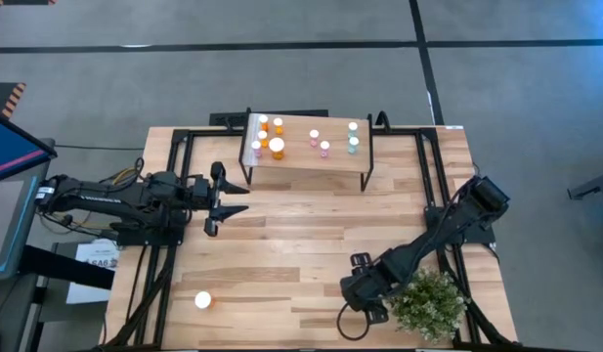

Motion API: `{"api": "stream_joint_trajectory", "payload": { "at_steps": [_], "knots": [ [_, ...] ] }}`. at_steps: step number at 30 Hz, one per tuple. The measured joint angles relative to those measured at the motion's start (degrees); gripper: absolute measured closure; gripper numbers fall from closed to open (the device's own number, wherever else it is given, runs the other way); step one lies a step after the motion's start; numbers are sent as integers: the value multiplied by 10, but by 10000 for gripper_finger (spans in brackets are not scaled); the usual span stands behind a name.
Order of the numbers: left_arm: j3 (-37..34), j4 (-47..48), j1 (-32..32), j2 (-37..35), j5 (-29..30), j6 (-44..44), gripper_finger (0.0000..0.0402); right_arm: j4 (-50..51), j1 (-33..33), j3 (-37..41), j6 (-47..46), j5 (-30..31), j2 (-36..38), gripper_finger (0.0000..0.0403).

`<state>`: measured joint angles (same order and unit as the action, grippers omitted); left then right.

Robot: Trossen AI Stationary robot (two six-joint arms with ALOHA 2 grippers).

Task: Pick and place medicine bottles onto shelf by color
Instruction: Put the blue pill bottle on the shelf

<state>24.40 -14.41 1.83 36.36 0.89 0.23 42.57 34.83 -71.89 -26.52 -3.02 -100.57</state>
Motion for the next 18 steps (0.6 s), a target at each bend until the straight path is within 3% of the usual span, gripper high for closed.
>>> {"api": "stream_joint_trajectory", "payload": {
  "at_steps": [18],
  "knots": [
    [0, 10, 0, 0, -2, 0, 220, -17, 3, 21, 0, 1, -1, 165]
  ]
}}
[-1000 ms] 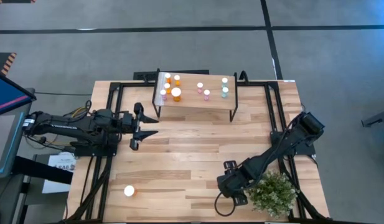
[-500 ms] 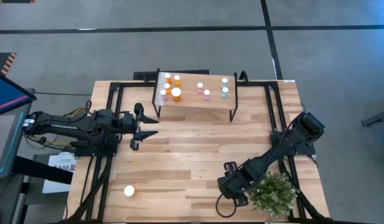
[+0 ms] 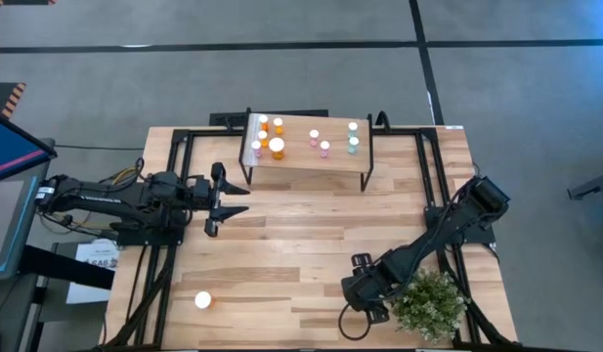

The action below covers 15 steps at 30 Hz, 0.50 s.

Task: Pick and place medicine bottles onto shelf by color
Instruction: Put the blue pill bottle on the shelf

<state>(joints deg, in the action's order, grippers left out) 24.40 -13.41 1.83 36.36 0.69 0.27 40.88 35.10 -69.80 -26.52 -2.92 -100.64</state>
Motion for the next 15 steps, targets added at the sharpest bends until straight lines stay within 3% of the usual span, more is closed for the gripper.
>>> {"api": "stream_joint_trajectory", "payload": {
  "at_steps": [15],
  "knots": [
    [0, 5, 0, 0, 0, 0, 220, -7, 2, 0, 0, 15, 0, 195]
  ]
}}
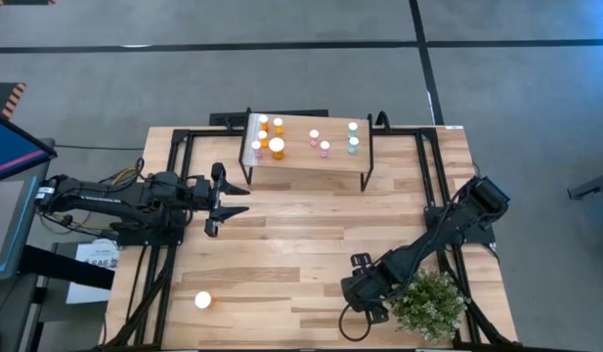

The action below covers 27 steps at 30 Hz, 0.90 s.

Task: Pick and place medicine bottles onto shelf by color
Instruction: Put the blue pill bottle on the shelf

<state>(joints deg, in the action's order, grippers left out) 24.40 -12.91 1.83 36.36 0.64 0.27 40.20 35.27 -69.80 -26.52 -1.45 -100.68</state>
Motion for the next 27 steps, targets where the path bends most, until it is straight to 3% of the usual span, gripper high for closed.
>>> {"api": "stream_joint_trajectory", "payload": {
  "at_steps": [9, 27],
  "knots": [
    [0, 0, 0, 0, -1, 2, 220, -8, 1, -1, -4, -25, -55, 193],
    [0, 1, 0, 0, 0, 2, 220, 0, -5, -2, -10, -31, -38, 256]
  ]
}}
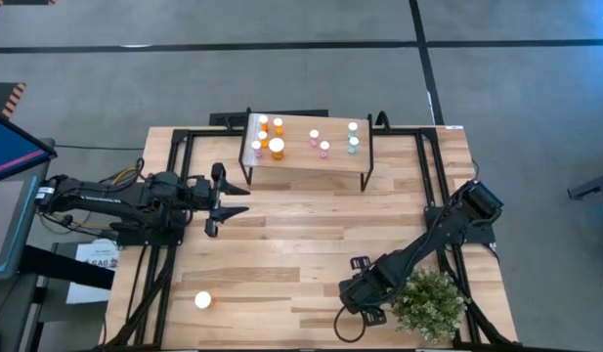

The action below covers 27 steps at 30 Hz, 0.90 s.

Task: Pick and place medicine bottles onto shelf by color
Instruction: Put the blue pill bottle on the shelf

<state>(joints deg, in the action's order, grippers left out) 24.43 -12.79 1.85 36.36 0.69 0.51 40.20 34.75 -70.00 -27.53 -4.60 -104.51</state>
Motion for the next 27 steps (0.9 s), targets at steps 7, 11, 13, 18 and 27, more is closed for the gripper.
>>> {"api": "stream_joint_trajectory", "payload": {
  "at_steps": [7, 11, 13, 18, 27],
  "knots": [
    [0, 1, 0, 0, 0, 0, 220, 6, -8, -12, 7, 0, 0, 281],
    [0, 1, 0, 0, 0, 0, 220, 12, -17, -32, 11, 0, 0, 273],
    [0, 1, 0, 0, 0, 0, 220, 28, -23, -49, 12, 0, 0, 268],
    [0, 1, 0, 0, 0, 0, 220, 69, -49, -89, 44, 5, 0, 268],
    [0, 2, 0, 0, 0, 0, 220, 135, -116, -172, 139, 6, 0, 276]
  ]
}}
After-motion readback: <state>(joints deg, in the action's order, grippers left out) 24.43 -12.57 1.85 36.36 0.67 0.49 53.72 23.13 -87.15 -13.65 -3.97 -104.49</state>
